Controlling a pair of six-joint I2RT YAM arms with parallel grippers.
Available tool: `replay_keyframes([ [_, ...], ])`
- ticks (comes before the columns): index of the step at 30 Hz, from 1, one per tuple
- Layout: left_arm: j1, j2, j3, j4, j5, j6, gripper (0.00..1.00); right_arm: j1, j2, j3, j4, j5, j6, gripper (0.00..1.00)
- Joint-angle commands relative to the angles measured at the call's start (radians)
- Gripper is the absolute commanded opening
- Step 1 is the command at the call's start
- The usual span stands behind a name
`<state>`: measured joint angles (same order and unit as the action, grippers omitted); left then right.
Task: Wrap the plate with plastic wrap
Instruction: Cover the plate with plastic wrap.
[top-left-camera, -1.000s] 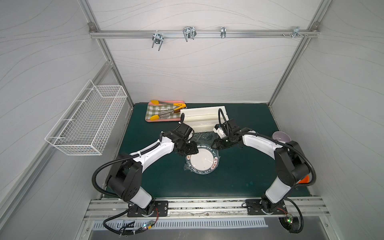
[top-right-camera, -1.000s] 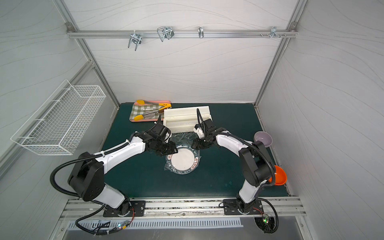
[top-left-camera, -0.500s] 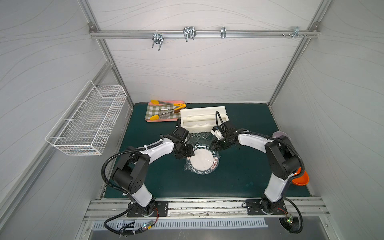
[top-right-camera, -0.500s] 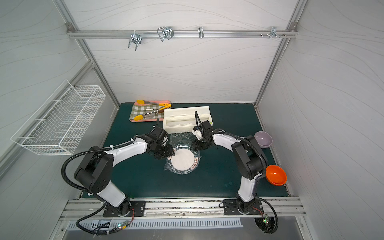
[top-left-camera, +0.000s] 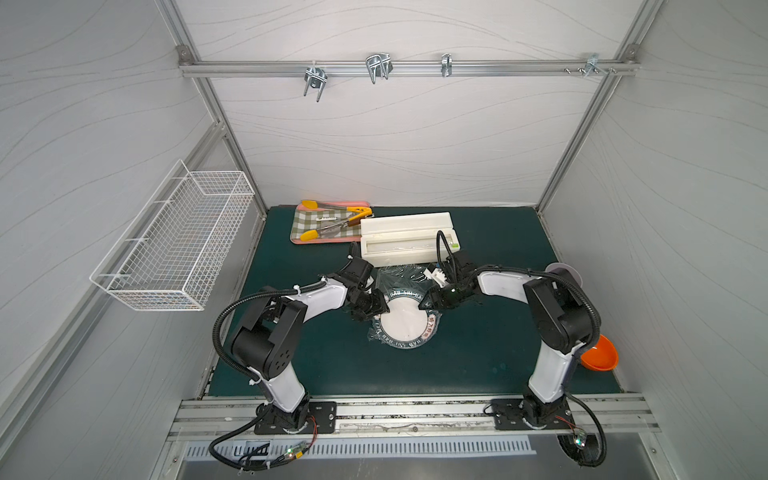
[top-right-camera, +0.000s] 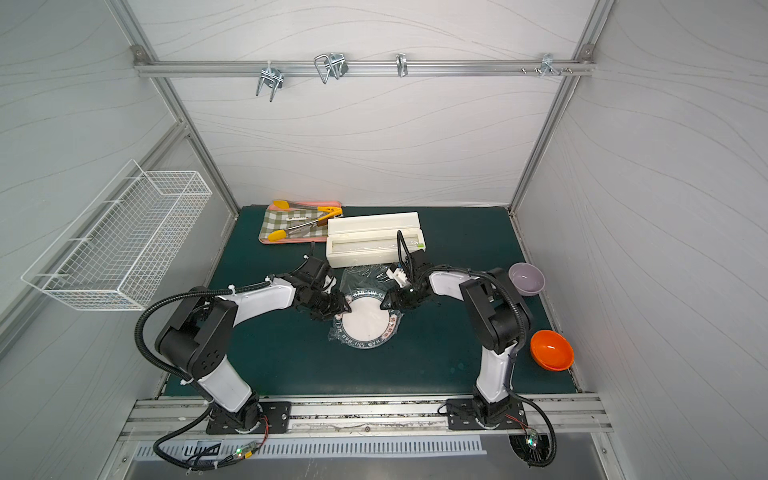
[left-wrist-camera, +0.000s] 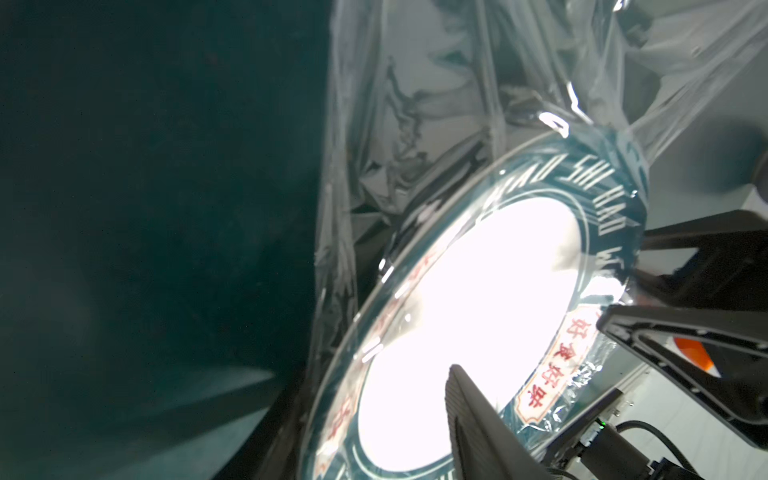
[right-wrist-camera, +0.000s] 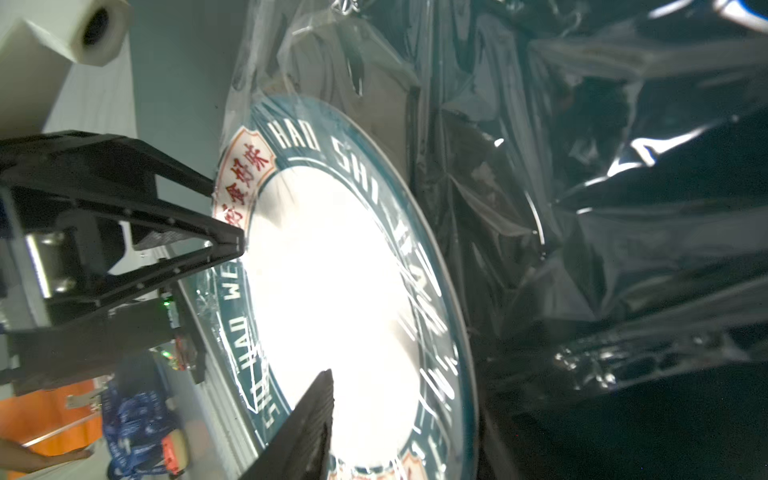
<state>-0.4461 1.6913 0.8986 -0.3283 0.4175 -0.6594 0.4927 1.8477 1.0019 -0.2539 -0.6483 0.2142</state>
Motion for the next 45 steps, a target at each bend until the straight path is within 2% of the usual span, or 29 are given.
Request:
replay_keyframes([
  [1, 0.016, 0.032, 0.004, 0.109, 0.044, -0.022, 0.53, -0.008, 0.006, -0.04, 0.015, -0.134, 0.053, 0.51],
  [5, 0.047, 0.083, 0.086, 0.095, 0.061, 0.013, 0.53, -0.006, -0.036, -0.098, 0.016, -0.166, 0.075, 0.51],
  [8, 0.049, 0.134, 0.167, 0.077, 0.068, 0.04, 0.53, -0.003, -0.071, -0.137, 0.014, -0.143, 0.09, 0.51],
  [11, 0.06, 0.151, 0.225, 0.029, 0.021, 0.072, 0.58, -0.023, -0.127, -0.154, -0.035, -0.022, 0.073, 0.53],
  [16, 0.142, 0.025, 0.2, -0.056, -0.076, 0.095, 0.73, -0.092, -0.237, -0.121, -0.151, 0.122, 0.039, 0.56],
  [18, 0.145, -0.04, 0.206, -0.157, -0.134, 0.11, 0.74, -0.088, -0.273, -0.085, -0.199, 0.185, 0.013, 0.57],
  [20, 0.133, -0.119, 0.169, -0.225, -0.153, 0.067, 0.74, -0.081, -0.295, -0.047, -0.21, 0.225, -0.017, 0.57],
  [24, 0.075, -0.278, -0.016, -0.184, -0.061, -0.114, 0.74, -0.059, -0.206, 0.052, -0.149, 0.173, -0.055, 0.57],
  [28, -0.026, -0.322, -0.125, -0.037, 0.003, -0.248, 0.71, -0.038, -0.052, 0.173, -0.102, 0.107, -0.051, 0.56],
  [31, -0.072, -0.301, -0.159, 0.078, 0.011, -0.311, 0.71, -0.036, 0.034, 0.223, -0.082, 0.077, -0.036, 0.54],
  [38, -0.091, -0.182, -0.175, 0.188, 0.019, -0.342, 0.69, -0.033, 0.102, 0.218, -0.112, 0.025, -0.064, 0.52],
  [45, -0.06, -0.066, -0.106, 0.218, 0.028, -0.295, 0.64, -0.017, 0.012, 0.014, -0.002, -0.079, 0.038, 0.5],
])
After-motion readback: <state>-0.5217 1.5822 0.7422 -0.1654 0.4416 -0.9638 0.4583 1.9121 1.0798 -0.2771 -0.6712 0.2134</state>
